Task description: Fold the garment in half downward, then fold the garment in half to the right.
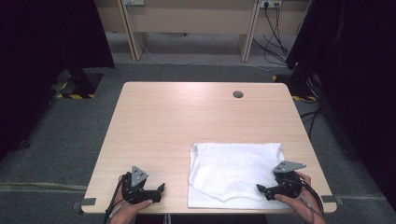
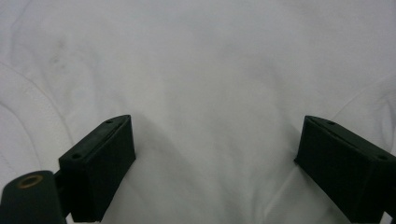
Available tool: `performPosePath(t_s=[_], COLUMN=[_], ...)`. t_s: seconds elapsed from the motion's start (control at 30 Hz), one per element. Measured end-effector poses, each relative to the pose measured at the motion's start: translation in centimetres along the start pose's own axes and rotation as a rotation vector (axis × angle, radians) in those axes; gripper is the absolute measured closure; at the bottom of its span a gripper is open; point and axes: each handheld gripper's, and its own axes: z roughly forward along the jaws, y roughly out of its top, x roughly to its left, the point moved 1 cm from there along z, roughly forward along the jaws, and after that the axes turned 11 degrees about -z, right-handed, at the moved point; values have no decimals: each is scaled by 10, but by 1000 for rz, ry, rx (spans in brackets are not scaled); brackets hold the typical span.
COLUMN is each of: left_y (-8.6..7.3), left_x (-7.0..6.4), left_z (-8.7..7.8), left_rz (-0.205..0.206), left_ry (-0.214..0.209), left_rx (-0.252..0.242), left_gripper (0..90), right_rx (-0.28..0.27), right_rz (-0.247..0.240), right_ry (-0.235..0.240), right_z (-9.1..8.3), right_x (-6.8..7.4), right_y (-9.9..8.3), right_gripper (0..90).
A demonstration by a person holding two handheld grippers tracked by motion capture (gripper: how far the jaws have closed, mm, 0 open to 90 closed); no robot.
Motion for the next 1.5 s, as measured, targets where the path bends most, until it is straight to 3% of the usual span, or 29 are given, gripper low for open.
performPosePath(t_s=[0.47,0.63,0.8,1.5], left_y=[1,1,1,1], left_x=[0,0,0,0], left_z=[0,0,0,1], left_rz=[2,5,4,3], left_ry=[-2,-3,-2,-4], left_rx=[8,6,8,8], left_gripper=[27,27,27,27], right_rx=[0,-57,-85,-103], right_rz=[5,65,79,70], right_ry=[-4,4,-7,-15], right_z=[-2,-3,-9,-12], right_x=[-5,-8,-10,-7], right_y=[-3,-3,-3,-1], right_gripper=[104,108,107,94])
